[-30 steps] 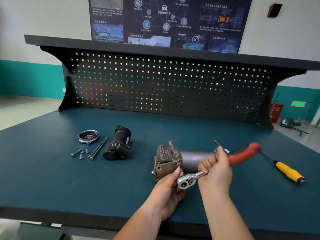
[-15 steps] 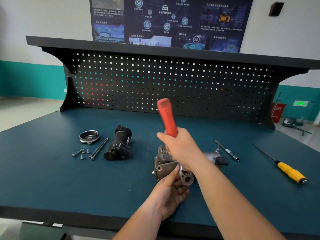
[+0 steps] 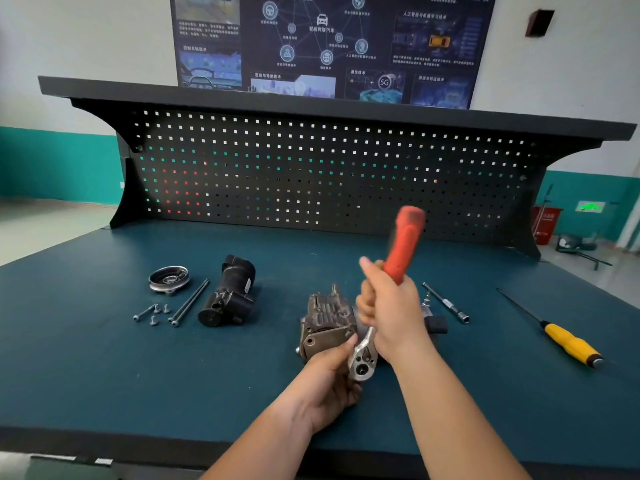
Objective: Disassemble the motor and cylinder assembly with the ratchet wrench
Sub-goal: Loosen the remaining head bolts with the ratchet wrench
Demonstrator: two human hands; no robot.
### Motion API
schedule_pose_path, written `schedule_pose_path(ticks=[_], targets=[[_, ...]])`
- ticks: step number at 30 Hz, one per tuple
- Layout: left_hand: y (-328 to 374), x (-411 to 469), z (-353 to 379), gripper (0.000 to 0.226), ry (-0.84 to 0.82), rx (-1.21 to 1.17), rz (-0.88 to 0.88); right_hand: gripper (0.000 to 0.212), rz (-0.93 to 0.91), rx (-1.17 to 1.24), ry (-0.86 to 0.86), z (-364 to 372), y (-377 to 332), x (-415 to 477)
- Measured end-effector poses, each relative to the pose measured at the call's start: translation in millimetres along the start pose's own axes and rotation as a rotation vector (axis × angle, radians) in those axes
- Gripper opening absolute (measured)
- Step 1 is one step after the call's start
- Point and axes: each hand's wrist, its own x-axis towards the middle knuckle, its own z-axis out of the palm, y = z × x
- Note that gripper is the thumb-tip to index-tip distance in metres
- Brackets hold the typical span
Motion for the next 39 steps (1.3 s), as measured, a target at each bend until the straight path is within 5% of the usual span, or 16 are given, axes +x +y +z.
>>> schedule_pose_path(ticks=[6,10,14,23,27,33,39], targets=[[-5,1,4,0.019,0.038,-0.034,0.042,0.04,-0.042,0.404,0.377,-35,15,-8],[-5,0,2,0.02,0.052,-0.03,0.058,0.038,-0.12,0.386,0.403,-34,22,-14],[-6,-1,3,0.019,0.042,-0.048,0.066,0.037,-0.127,0.188,0.235,-16,10,-7],[-4,-3,2,0.016,0.002,-0.042,0.049,0.036,-0.11,-0.713,-0.317,29,3,3],[-5,-4,1,0.023,0.014,-0.012,0.062,0.044,-0.14,-0.855,-0.411,33,9,-1],[-4,-3,2,0.028,0.052,-0.04,0.098,0.035,-0.103,-0.366,-0.205,14,8,-4],[-5,-2,3,0.018,0.038,-0.049,0.078,0.038,-0.059,0.276,0.248,-21,6,-1]])
